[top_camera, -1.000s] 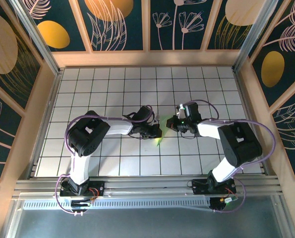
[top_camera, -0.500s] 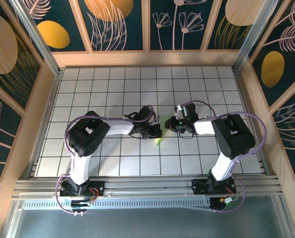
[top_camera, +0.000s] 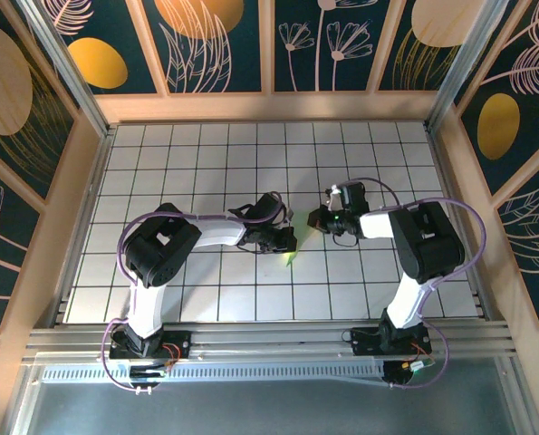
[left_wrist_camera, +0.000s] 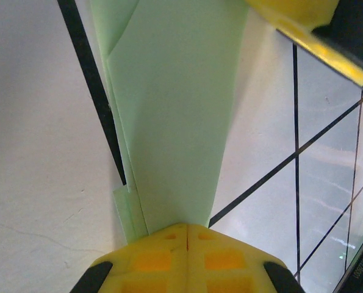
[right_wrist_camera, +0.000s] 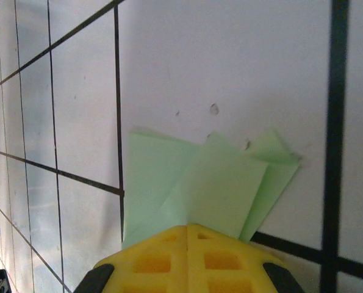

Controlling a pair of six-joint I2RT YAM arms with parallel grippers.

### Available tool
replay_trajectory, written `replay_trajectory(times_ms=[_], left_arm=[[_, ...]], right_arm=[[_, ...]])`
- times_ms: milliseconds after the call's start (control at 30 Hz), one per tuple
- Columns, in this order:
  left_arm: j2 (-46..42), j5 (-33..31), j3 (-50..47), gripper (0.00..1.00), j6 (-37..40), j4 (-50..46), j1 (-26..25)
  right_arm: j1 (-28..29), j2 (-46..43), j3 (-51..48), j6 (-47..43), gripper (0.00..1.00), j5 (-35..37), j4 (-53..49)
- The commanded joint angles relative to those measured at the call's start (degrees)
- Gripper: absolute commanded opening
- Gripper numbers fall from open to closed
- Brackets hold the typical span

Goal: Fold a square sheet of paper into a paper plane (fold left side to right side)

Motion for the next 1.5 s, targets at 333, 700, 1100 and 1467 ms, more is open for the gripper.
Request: replay_trajectory(times_ms=[333, 700, 1100, 1467], left_arm=[[3.7, -7.9, -2.4, 0.0, 1.5, -10.2, 0.6], [2.9, -8.5, -2.6, 0.0, 1.4, -9.6, 0.5], [2.4, -8.4, -2.4, 0.0, 1.1, -8.7, 0.5], [2.2, -8.2, -2.6, 0.0, 0.6, -8.0, 0.5]], right_arm=[[-7.4, 5.7, 6.8, -3.2, 0.0, 2.8, -3.9], [-6.9, -5.4, 6.2, -3.4, 0.0, 2.1, -12.8], [5.1, -9.2, -3.9, 10.0, 0.0, -2.4, -4.1], [7.7, -3.3, -3.5, 12.1, 0.0, -3.3, -0.2]])
